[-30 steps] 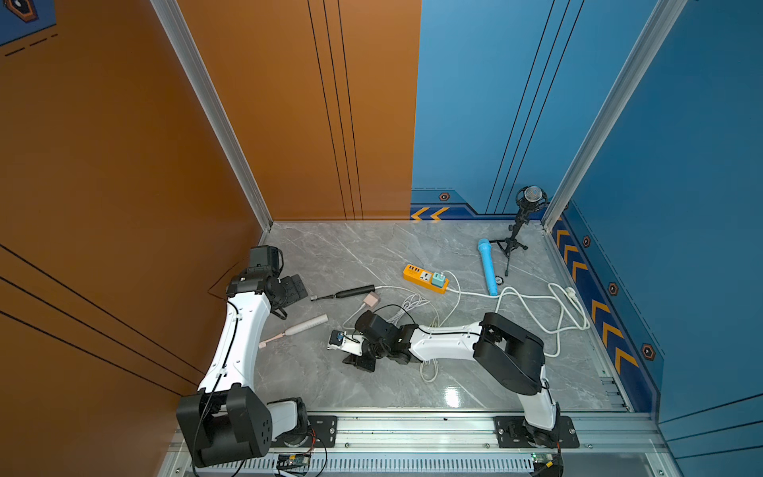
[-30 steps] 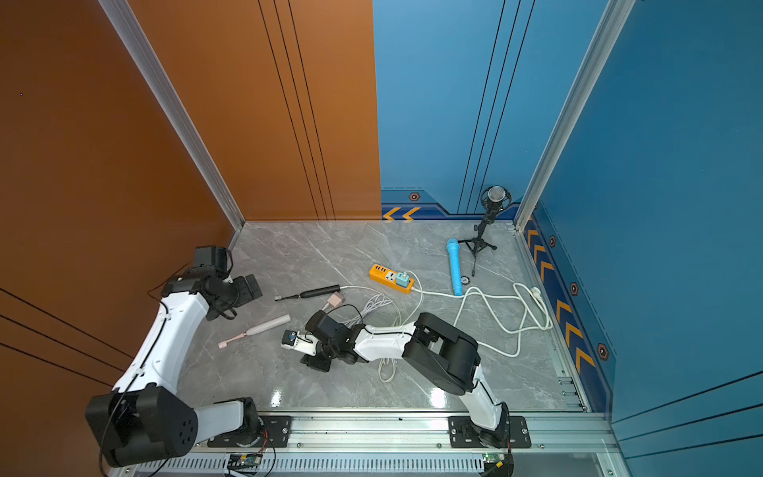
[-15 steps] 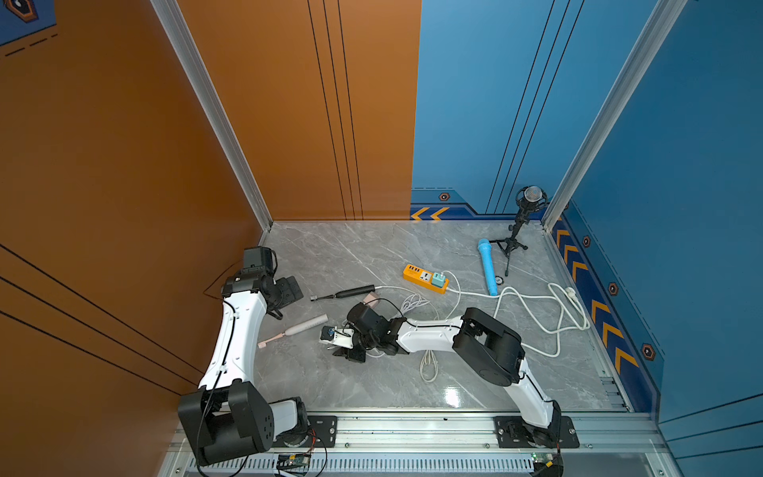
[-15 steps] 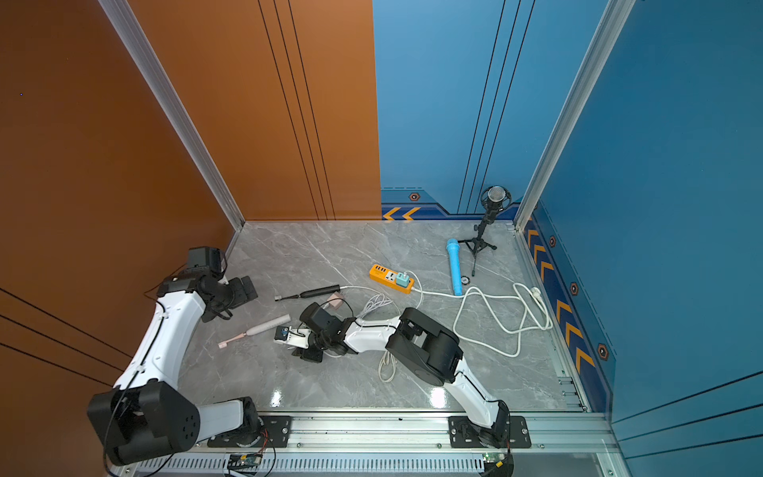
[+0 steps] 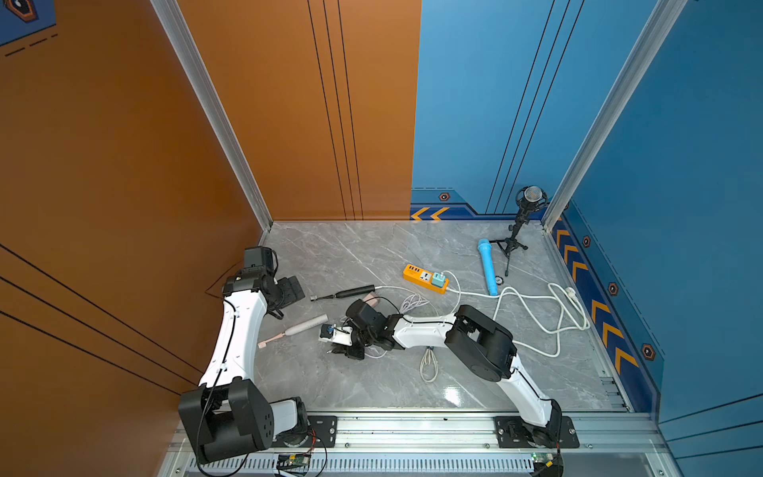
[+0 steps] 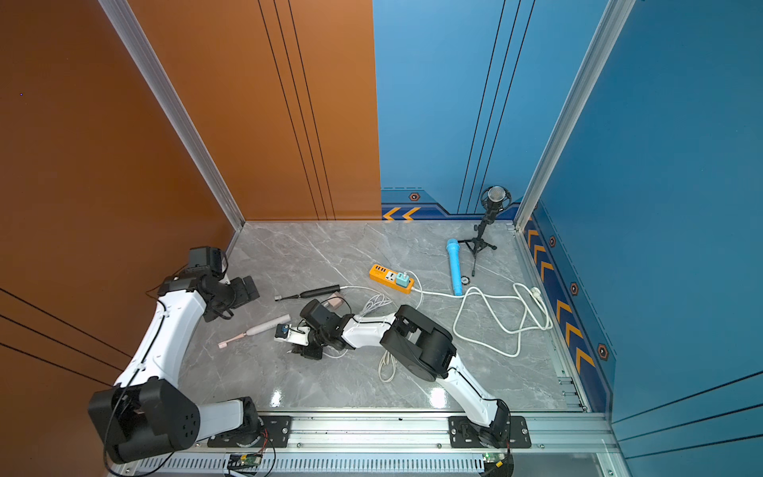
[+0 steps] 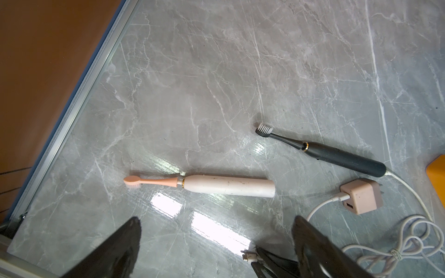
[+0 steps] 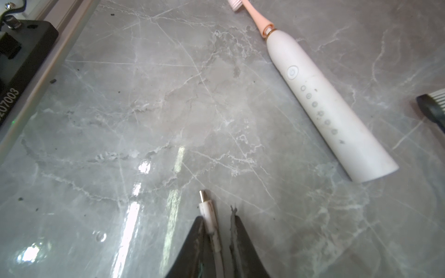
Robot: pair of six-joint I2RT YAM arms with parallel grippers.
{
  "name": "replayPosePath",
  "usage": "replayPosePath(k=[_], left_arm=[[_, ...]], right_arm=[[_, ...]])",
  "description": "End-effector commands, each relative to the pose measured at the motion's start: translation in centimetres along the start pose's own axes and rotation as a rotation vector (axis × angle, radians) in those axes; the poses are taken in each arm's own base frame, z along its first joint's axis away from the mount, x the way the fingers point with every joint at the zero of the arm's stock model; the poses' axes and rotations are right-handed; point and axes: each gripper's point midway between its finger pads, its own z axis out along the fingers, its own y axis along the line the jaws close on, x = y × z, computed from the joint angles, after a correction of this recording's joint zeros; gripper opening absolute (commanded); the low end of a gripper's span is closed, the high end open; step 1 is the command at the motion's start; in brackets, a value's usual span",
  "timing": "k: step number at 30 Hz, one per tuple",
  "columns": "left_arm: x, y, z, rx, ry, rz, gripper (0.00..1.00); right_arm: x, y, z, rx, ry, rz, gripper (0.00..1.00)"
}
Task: Charge the electric toothbrush
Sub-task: Pick up the charging cable from the center of the board.
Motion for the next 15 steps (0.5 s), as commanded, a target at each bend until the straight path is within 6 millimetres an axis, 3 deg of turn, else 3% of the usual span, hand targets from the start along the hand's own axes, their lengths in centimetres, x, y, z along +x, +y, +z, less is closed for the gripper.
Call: replayPosePath(k=[1,5,8,10,13,15], left_arm=[[0.6,-0.6,0.4,0.021,0.026,0.024,0.99],[0.6,-0.8,0.5,0.031,0.027,0.036,0.99],[0.5,-1.3,0.4,0.061,0.023,0.055,0.98],[0.3,-2.0,-0.1,0.100,0.006,0.081,0.98],[-0.4,-3.6,-1.6,0.188,-0.064,0.148,0.98],[-0.7,-5.0,-3.1,0.262,-0.133,0.236,0.98]], right_arm=[[2.0,0.1,0.6,-0.020,0.053,0.026,0.21],[2.9,0.3,0.7,-0.016,0.087,0.006,0.17],[3.2,0.7,0.9,-0.038,0.089,0.011,0.02],[2.8,0.5,0.6,-0.034,0.078,0.026,0.00],[1.0,-0.6,-1.2,-0.007,0.020,0.061,0.00],[-0.8,-1.4,-3.6,0.018,-0.024,0.085,0.00]])
